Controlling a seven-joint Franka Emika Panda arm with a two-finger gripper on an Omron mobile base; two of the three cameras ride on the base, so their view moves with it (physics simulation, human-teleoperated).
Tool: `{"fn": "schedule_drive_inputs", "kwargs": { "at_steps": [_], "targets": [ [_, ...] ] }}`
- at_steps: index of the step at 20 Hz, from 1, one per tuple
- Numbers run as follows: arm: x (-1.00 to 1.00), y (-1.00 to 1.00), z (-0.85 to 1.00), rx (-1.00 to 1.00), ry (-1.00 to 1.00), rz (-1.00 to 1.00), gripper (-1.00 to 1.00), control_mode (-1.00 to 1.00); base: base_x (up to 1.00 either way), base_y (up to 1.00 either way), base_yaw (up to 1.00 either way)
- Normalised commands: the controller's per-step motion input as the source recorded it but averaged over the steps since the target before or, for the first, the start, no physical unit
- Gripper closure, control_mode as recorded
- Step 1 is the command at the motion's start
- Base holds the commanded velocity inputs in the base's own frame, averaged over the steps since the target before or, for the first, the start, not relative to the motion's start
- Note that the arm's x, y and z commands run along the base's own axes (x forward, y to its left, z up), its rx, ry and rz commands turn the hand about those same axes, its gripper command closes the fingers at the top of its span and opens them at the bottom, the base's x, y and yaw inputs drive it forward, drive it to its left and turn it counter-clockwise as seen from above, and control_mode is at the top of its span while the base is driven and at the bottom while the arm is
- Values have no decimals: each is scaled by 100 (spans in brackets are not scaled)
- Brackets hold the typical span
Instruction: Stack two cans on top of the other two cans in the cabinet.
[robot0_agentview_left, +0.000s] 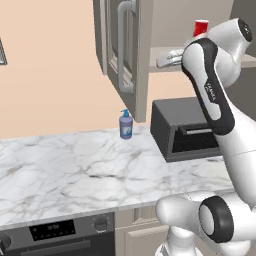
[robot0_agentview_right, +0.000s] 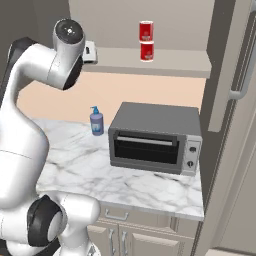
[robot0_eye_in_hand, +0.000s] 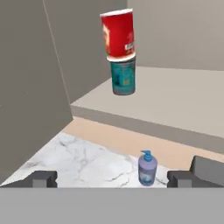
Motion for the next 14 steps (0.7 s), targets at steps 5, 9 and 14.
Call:
{"fn": "schedule_drive_inputs", "kwargs": {
  "at_steps": [5, 9, 14],
  "targets": [
    [-68, -24, -27, 0, 3, -31, -100, -100, 0, 0, 0],
    [-64, -31, -32, 0, 8, -30, -100, -100, 0, 0, 0],
    [-67, -36, -35, 4, 3, -27, -100, -100, 0, 0, 0]
  ]
}}
